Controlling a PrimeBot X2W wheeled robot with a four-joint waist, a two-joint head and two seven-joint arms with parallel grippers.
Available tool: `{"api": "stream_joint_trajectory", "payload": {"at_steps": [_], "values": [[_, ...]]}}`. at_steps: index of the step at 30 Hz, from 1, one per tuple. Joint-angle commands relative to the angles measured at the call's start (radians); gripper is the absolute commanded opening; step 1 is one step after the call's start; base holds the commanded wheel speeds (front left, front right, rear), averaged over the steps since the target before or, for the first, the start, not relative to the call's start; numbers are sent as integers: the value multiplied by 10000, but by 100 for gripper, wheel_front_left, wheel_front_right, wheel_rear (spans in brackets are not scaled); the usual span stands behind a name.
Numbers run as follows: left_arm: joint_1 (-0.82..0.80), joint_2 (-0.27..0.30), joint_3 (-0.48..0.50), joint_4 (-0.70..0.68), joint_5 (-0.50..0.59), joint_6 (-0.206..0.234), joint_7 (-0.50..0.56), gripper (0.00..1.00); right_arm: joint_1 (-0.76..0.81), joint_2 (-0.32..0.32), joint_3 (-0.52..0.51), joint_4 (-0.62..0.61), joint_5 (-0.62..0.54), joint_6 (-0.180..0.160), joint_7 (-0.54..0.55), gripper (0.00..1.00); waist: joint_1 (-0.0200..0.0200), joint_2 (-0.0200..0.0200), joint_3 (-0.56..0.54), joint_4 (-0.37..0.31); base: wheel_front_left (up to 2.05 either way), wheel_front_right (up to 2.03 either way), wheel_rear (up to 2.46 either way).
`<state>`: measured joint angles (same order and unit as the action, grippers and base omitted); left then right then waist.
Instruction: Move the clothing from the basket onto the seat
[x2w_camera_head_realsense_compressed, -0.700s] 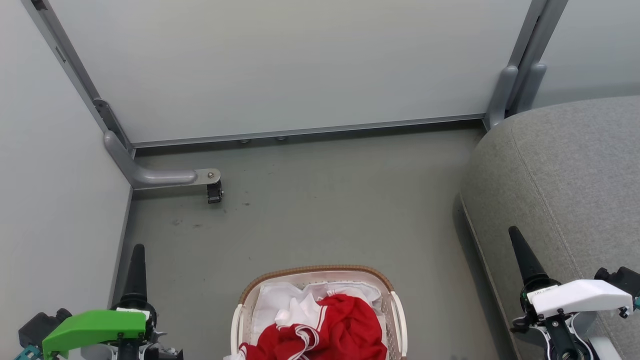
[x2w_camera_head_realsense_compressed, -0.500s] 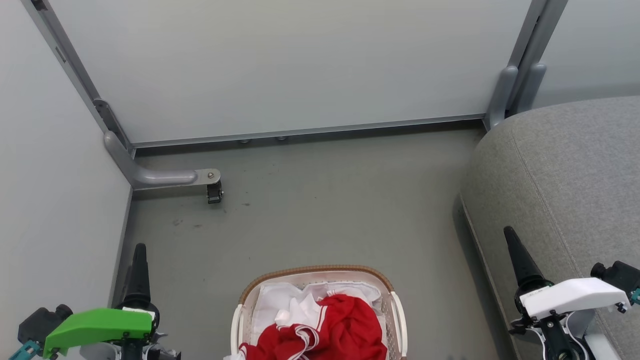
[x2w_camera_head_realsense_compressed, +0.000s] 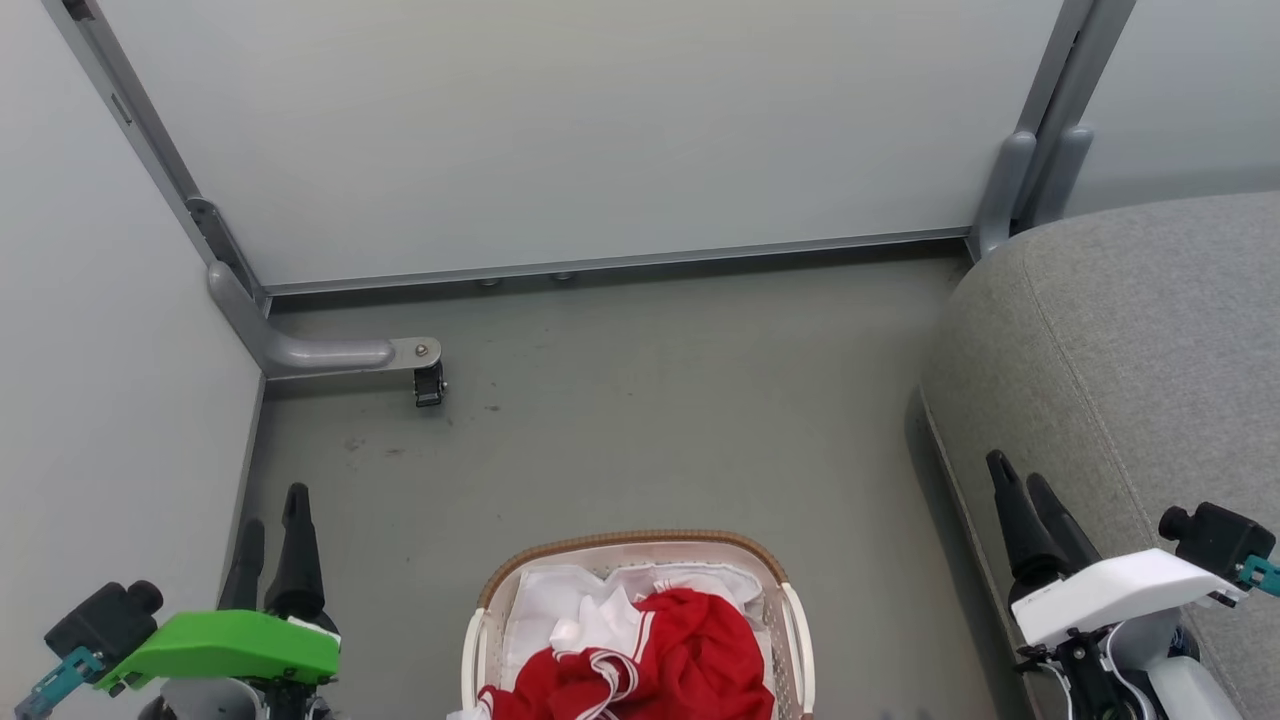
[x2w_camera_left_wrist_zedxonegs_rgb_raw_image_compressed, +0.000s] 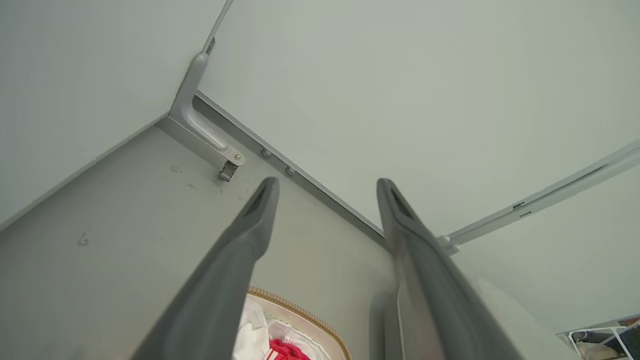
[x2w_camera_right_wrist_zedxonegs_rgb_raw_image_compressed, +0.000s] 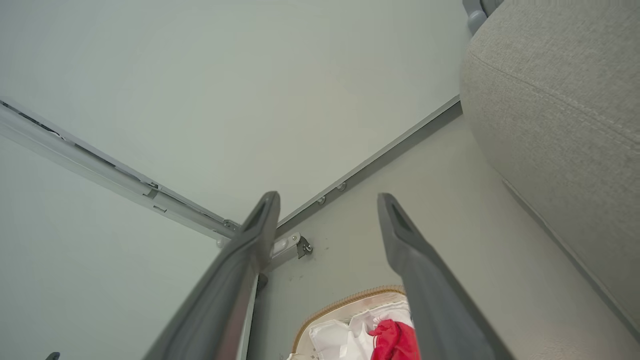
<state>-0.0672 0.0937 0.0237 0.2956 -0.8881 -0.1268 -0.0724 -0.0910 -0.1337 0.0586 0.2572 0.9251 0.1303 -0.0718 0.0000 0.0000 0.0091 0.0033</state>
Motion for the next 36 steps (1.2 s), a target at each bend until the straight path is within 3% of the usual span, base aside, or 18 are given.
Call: {"api": "stream_joint_trajectory", "payload": {"at_steps": [1, 14, 36], "values": [[-147, 170, -63, -96, 467, -27, -103, 100, -183, -115, 69, -112, -361, 3, -116, 100, 0, 0, -5, 0, 0, 0, 0], [8, 303, -385, -11, 2591, -33, -492, 100, -113, -210, 370, -113, -1995, 3, -508, 100, 0, 0, -49, 15, 0, 0, 0], [181, 323, -537, 71, 5028, -18, -1067, 100, -78, -215, 583, -179, -4293, 5, -1082, 100, 0, 0, -48, 7, 0, 0, 0]]}}
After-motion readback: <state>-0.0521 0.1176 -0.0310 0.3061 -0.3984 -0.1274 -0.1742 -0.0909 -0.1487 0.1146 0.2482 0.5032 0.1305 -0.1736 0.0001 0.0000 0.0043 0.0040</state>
